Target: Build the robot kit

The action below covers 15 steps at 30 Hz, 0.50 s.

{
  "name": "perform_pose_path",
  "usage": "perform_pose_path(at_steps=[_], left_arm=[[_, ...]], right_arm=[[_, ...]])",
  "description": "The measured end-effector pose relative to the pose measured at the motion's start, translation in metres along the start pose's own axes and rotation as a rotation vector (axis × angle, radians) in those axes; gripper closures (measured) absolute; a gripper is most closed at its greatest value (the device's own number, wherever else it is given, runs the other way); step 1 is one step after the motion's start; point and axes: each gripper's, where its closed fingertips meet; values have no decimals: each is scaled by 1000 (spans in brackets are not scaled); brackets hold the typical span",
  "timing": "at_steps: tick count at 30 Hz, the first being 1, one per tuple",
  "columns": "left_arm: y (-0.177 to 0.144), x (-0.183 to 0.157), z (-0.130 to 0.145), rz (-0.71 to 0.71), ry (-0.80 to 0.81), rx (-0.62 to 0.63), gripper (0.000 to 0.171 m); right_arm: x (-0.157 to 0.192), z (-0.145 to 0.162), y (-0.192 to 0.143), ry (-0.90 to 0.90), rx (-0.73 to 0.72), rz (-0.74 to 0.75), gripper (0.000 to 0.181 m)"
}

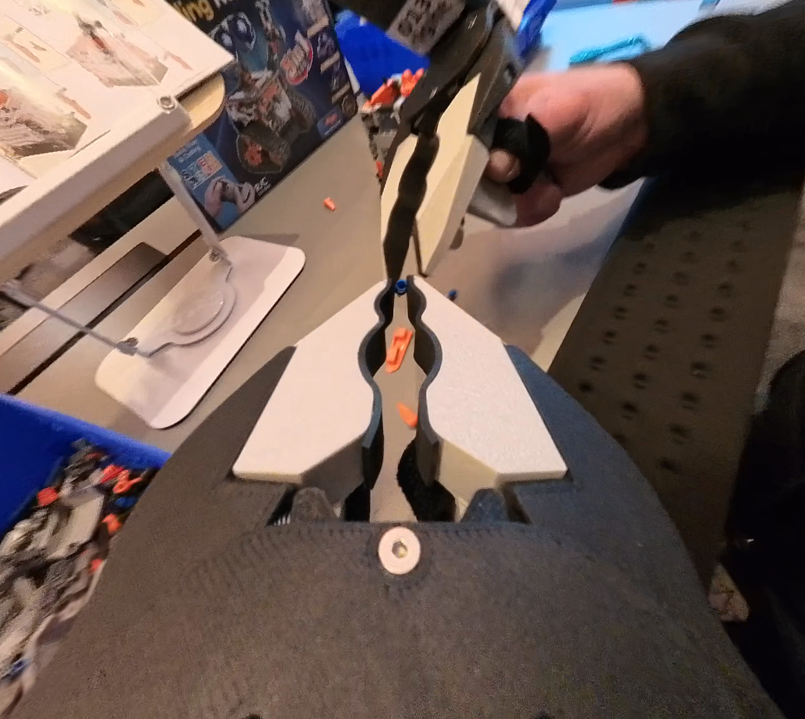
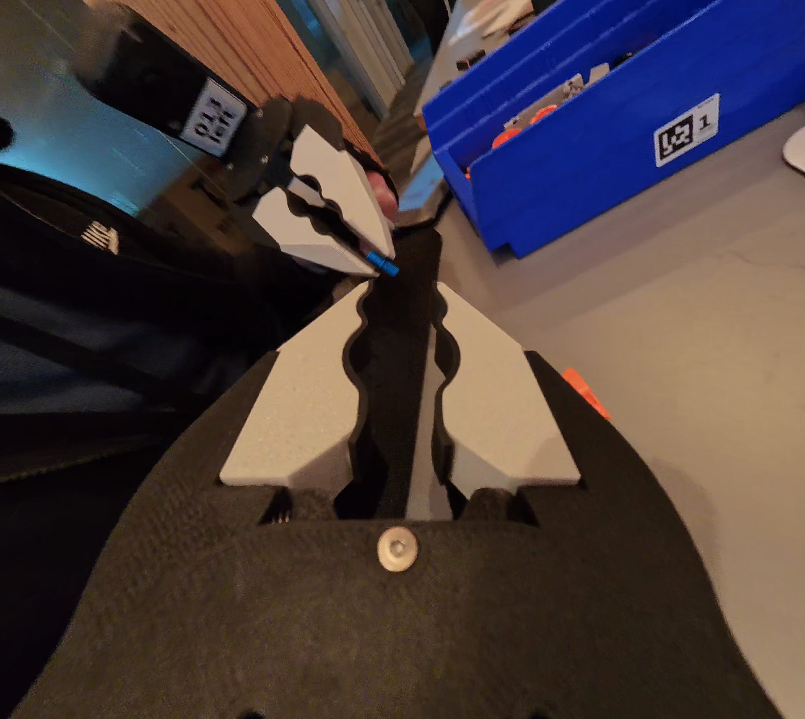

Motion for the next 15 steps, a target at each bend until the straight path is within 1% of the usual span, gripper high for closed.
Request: perform_pose_path(at_steps=[1,3,7,11,13,15], left_arm=[[-1,-1,-2,15,-25,-25,169],[-5,3,-3,1,-46,-47,168],[-7,1,4,30,-73,-32,168],[-6,-1,-3,65,-134,-110,168],[-7,0,-6,80,-168,-143,168],[-7,2,-5,78,-182,-145,168]], right_arm=[[0,-3,0,16,-12,-16,159],[-5,0,2,4,9,4,161],[-5,7,9,-29,54,10,161],[6,-1,13,-42,22,-35,162],[7,-4,11,-83,1,-22,163],[5,-7,7,-161,-12,35,166]])
Point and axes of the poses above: each gripper's, where its closed fingertips meet, y out along the fingers, z out of its underside, x = y × z across the jaws, and after that the axes turned 8 degrees about z, right-handed
